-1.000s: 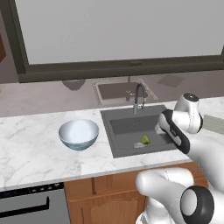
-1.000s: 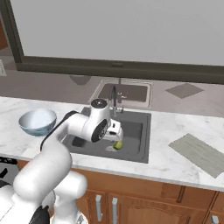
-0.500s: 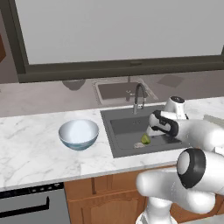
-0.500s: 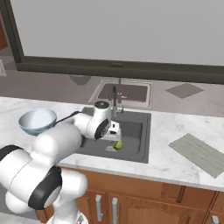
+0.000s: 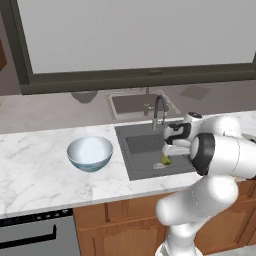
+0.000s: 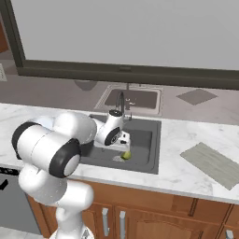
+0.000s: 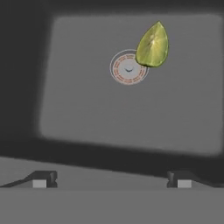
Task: Pick the lemon wedge from the sink and place it in the bowl. Then pick the bowl and place it in the microwave. Then close the microwave door and press the start button.
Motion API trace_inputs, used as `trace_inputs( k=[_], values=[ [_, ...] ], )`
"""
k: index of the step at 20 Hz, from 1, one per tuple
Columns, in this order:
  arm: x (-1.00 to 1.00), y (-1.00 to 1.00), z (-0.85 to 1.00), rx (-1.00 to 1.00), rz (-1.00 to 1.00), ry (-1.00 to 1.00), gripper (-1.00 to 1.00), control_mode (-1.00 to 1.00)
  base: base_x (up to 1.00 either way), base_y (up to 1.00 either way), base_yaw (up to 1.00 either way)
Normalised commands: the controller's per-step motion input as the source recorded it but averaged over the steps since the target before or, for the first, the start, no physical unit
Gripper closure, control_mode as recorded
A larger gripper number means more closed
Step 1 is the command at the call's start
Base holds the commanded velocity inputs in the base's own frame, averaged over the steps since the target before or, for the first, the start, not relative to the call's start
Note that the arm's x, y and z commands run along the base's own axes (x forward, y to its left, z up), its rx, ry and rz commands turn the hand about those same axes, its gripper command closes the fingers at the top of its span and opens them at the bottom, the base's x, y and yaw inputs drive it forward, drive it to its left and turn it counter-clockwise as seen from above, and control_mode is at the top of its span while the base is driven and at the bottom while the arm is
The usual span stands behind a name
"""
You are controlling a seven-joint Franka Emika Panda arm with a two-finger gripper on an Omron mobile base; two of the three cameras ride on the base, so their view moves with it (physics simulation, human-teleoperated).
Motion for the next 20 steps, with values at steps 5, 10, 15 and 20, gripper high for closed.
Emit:
trace_inputs(
  k=[5,10,15,20],
  values=[
    [0.35,0.00,-0.38,0.09,0.01,0.06,-1.00,-1.00,0.00,0.00,0.00],
    [0.32,0.00,-0.35,0.05,0.00,0.06,-1.00,-1.00,0.00,0.00,0.00],
    [0.21,0.00,-0.29,0.03,0.00,0.05,-1.00,-1.00,0.00,0.00,0.00],
    [0.09,0.00,-0.17,0.01,0.01,0.03,-1.00,-1.00,0.00,0.00,0.00]
  ],
)
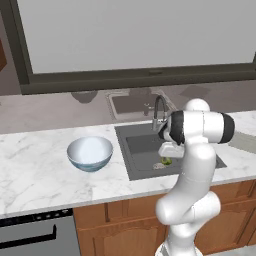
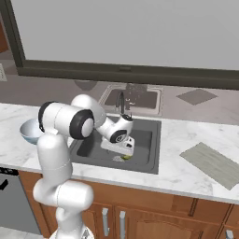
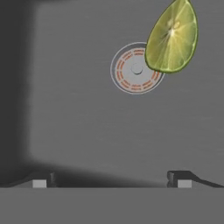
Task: Pick the lemon wedge from the sink and place it in the bowl. Then pick the bowl and place it in the microwave. Then close the microwave door and press the start button.
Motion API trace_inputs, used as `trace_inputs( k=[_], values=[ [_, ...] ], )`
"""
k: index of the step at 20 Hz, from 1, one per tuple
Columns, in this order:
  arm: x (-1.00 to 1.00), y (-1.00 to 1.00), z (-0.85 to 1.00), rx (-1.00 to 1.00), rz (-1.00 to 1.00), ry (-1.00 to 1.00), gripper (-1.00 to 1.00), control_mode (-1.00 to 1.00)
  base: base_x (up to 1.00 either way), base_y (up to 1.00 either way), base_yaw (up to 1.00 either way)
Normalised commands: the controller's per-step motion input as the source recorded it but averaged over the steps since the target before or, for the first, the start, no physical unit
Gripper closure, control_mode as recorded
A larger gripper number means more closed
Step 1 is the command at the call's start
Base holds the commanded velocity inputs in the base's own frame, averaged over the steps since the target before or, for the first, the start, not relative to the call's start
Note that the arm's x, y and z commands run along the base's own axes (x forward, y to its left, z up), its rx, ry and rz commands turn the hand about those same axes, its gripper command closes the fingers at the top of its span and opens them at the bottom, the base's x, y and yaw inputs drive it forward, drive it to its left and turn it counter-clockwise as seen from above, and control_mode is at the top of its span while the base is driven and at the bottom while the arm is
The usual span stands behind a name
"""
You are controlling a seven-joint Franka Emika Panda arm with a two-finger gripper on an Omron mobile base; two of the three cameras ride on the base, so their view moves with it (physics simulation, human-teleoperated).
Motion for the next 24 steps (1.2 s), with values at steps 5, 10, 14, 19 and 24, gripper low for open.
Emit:
trace_inputs(
  k=[5,10,14,19,24],
  values=[
    [0.11,0.00,-0.13,0.00,0.02,0.01,-1.00,-1.00,0.00,0.00,0.00],
    [0.08,0.00,-0.17,0.00,0.03,0.03,-1.00,-1.00,0.00,0.00,0.00],
    [0.09,0.00,-0.20,0.00,0.05,0.01,-1.00,-1.00,0.00,0.00,0.00],
    [0.18,-0.04,-0.16,0.00,0.05,0.00,-1.00,-1.00,0.00,0.00,0.00],
    [0.31,0.00,-0.14,0.00,0.03,0.00,-1.00,-1.00,0.00,0.00,0.00]
  ],
)
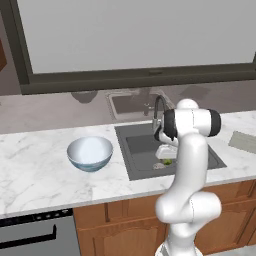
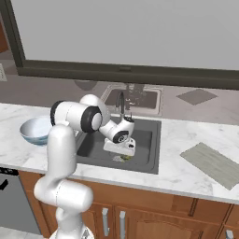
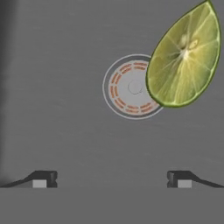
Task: Pick the lemon wedge from the sink and place it in the bowl. Then pick the bowl and place it in the microwave. Then close the microwave door and press the start button.
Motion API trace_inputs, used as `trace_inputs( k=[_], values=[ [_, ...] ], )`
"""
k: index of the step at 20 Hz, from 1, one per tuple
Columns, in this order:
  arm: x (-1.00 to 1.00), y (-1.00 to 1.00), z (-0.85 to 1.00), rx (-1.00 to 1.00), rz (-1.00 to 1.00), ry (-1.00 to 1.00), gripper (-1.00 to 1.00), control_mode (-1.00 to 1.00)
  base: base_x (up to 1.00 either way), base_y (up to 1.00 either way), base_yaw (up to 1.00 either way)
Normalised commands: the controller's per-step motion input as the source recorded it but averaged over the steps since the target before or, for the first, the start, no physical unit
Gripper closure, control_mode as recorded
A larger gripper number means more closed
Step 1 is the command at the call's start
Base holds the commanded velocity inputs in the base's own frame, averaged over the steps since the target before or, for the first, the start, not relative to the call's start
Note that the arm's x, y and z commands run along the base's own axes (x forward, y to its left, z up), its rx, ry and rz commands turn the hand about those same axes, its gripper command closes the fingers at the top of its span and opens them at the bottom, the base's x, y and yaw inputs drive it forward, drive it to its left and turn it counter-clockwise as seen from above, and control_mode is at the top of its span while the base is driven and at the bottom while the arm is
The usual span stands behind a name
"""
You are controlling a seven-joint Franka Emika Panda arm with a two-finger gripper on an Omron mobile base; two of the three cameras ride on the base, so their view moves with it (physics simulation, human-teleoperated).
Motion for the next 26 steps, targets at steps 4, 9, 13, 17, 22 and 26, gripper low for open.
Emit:
trace_inputs(
  k=[4,9,13,17,22,26],
  values=[
    [0.22,-0.01,-0.18,0.00,0.04,0.00,-1.00,-1.00,0.00,0.00,0.00],
    [0.21,-0.17,-0.18,0.00,0.06,0.00,-1.00,-1.00,0.00,0.00,0.00],
    [0.21,-0.21,-0.17,0.00,0.05,0.00,-1.00,-1.00,0.00,0.00,0.00],
    [0.27,-0.17,-0.14,0.00,0.04,0.00,-1.00,-1.00,0.00,0.00,0.00],
    [0.33,-0.08,-0.19,0.00,0.03,0.00,-1.00,-1.00,0.00,0.00,0.00],
    [0.36,-0.03,-0.21,0.00,0.03,0.00,-1.00,-1.00,0.00,0.00,0.00]
  ],
)
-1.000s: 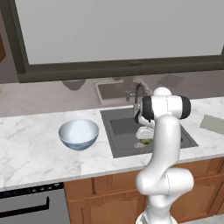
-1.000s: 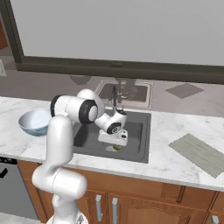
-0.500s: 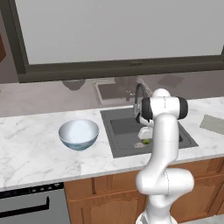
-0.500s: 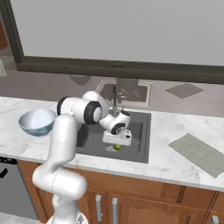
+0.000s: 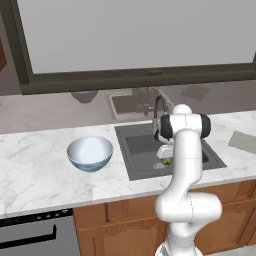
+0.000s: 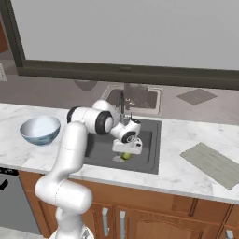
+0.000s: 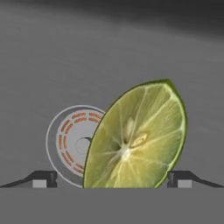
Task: Pick the lemon wedge from the sink and place it in the bowl. Then pick the bowl and place it in the microwave. Then close the microwave door and press the start button.
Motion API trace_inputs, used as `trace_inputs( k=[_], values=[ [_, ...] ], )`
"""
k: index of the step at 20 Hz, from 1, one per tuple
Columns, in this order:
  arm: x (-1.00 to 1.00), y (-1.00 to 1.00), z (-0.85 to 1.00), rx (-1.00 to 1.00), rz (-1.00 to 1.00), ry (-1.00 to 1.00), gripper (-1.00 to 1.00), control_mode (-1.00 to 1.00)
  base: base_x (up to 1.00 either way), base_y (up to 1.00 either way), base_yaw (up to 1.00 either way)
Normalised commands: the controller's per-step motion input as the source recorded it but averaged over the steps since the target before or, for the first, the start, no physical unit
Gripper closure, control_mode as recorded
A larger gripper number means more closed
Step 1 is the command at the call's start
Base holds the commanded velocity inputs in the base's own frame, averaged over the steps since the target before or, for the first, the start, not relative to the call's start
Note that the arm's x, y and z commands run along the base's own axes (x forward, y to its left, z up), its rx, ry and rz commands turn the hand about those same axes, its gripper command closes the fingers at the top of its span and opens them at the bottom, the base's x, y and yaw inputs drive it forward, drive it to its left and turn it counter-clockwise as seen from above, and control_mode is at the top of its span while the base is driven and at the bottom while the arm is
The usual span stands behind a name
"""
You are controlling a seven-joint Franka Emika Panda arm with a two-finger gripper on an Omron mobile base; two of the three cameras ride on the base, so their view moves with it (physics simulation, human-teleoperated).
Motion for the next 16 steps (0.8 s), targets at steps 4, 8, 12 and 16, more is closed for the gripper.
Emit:
trace_inputs(
  k=[4,8,12,16],
  values=[
    [0.34,-0.05,-0.18,0.00,0.03,0.00,-1.00,-1.00,0.00,0.00,0.00],
    [0.23,-0.06,-0.15,0.00,0.02,0.00,-1.00,-1.00,0.00,0.00,0.00],
    [0.00,-0.03,-0.08,0.00,0.00,0.00,1.00,-1.00,0.00,0.00,0.00],
    [-0.25,-0.06,0.01,0.00,0.00,0.00,1.00,-1.00,0.00,0.00,0.00]
  ],
)
